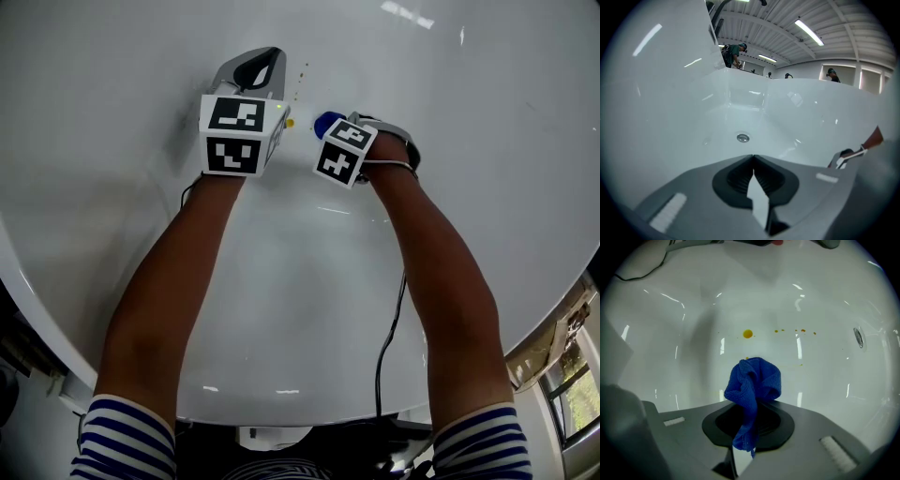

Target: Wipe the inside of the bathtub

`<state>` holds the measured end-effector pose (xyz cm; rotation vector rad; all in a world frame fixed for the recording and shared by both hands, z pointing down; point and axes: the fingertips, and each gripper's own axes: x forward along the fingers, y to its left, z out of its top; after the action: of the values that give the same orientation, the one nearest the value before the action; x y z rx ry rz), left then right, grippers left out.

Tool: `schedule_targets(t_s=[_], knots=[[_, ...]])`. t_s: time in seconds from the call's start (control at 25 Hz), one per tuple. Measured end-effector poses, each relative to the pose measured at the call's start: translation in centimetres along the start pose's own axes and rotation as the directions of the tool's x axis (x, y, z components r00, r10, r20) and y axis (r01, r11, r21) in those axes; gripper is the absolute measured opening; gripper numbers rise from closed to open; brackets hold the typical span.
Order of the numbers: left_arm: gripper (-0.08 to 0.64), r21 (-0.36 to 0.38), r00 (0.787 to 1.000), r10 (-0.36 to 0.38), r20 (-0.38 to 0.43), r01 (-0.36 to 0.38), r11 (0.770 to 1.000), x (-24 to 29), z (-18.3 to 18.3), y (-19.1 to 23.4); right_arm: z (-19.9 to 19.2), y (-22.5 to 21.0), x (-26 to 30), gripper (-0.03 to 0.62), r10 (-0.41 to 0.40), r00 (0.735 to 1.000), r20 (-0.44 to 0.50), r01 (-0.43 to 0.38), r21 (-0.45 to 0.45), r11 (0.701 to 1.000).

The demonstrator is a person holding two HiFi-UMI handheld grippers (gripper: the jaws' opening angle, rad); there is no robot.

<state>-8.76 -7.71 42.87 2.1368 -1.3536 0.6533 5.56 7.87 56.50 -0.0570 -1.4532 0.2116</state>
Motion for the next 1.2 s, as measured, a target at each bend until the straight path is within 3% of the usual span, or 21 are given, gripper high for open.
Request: schedule_targets(t_s=[0.8, 1.2], knots=[[0.003, 0.030, 1.000, -0.011, 0.019, 0.010, 1.000, -3.8, 2.0, -0.8, 0.9, 16.6, 1.6, 0.051, 0.186, 0.982, -0.027, -0.187, -0.067, 0.980], [0.003, 0.027, 1.000, -0.001, 0.014, 0.000, 1.000, -3.8, 1.3, -0.8, 0.3, 18.1, 2.4, 0.051, 0.223, 0.974, -0.038, -0.226, -0.081, 0.971]])
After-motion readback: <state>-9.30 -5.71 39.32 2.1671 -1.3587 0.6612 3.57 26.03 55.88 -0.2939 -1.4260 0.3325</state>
